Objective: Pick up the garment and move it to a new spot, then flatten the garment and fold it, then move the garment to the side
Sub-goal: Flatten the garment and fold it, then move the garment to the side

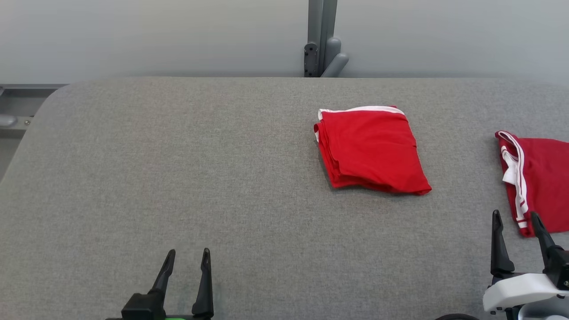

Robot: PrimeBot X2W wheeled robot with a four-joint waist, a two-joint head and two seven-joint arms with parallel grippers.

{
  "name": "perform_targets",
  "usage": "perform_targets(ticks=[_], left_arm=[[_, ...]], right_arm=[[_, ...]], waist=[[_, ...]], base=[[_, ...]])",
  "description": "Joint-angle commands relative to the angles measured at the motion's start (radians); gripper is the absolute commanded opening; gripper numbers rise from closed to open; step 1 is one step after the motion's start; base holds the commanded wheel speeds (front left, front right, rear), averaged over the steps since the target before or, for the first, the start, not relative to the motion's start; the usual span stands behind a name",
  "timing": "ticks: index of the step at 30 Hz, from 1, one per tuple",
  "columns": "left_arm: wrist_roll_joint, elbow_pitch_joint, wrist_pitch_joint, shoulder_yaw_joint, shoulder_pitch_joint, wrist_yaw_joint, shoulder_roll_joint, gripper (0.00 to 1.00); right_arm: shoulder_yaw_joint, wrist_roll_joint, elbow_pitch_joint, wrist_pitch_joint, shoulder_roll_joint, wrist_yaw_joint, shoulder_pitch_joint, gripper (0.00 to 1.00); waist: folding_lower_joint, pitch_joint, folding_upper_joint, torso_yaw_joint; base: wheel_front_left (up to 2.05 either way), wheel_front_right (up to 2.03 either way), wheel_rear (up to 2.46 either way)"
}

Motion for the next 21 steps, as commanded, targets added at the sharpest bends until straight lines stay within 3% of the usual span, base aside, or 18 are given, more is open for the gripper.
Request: perform_targets(ticks=[1,21], left_arm=[[0.008,0.000,-0.002,0.005,0.019,-0.003,0.002,1.00],[0.027,-0.027,-0.002,0.036,0.015,-0.014,0.002,1.00]], right_arm=[[-0.001,-0.007,-0.006,-0.002,-0.002,-0.001,0.007,1.00],[0.035,0.029,-0.050,-0.002,-0.001,-0.001,0.074,1.00]], waist=[[0.0000,-0.007,0.0117,-0.003],[0.0000,-0.050,0.0117,-0.009]], base=[[0.00,0.00,0.00],[0.00,0.00,0.00]])
